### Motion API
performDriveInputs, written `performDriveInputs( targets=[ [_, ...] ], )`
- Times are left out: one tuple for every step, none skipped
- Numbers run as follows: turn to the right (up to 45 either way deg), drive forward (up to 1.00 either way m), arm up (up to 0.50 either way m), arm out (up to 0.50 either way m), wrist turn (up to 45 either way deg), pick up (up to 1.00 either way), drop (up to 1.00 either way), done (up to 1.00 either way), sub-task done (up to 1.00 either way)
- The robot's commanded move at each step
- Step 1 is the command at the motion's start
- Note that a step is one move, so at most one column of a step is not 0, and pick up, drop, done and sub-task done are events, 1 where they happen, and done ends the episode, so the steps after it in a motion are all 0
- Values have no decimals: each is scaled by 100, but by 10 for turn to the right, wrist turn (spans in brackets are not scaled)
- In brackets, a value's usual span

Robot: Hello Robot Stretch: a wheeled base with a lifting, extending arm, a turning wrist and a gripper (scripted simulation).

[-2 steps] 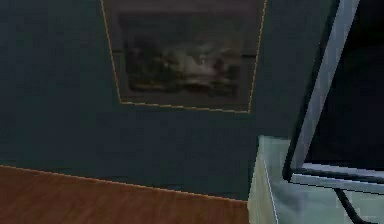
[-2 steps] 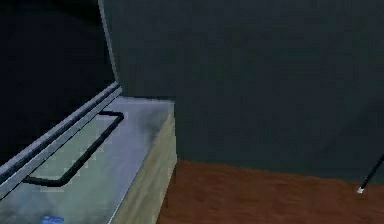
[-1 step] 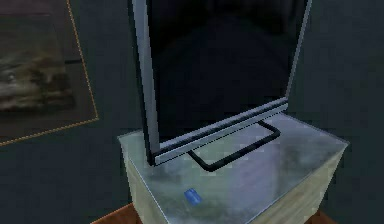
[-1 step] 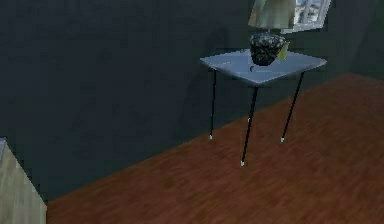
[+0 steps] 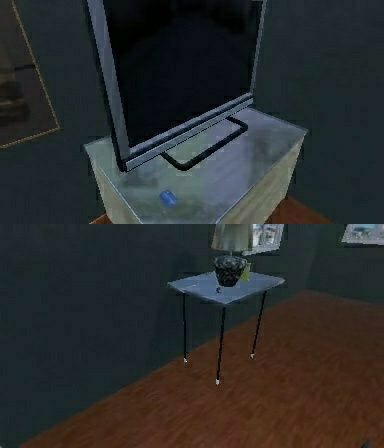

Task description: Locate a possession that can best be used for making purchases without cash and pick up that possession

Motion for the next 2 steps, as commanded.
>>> performDriveInputs(
  targets=[
    [0,10,0,0,0,0,0,0,0],
    [-450,0,0,0,0,0,0,0,0]
  ],
)
